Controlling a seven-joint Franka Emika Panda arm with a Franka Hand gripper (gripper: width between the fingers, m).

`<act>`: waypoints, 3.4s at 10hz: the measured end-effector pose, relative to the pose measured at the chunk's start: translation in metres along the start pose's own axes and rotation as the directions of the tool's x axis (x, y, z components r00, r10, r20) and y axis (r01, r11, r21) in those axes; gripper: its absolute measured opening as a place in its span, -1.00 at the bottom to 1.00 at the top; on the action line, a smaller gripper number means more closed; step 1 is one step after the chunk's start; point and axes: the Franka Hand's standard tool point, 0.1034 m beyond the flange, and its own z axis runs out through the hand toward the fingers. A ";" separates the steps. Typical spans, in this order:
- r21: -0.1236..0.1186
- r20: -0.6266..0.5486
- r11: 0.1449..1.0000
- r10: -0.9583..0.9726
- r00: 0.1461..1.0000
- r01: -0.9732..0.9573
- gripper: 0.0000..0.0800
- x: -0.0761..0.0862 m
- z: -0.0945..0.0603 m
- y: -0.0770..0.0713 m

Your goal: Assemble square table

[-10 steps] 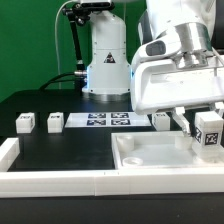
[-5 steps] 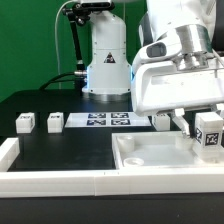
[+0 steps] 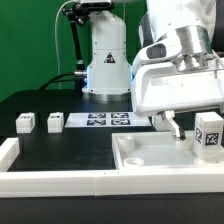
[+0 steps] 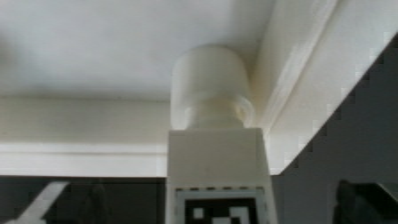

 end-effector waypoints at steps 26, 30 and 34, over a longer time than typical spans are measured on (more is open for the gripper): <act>0.076 0.469 0.997 -0.046 0.882 0.011 0.62 0.045 -0.014 -0.004; 0.072 0.451 0.997 -0.057 0.890 0.028 0.62 0.033 -0.009 0.000; 0.072 0.456 0.997 -0.056 0.888 0.027 -0.27 0.032 -0.008 0.001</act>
Offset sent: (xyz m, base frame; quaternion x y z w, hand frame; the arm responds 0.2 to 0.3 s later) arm -0.0122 -0.0177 0.0236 -0.0410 -0.0112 -0.0240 0.9988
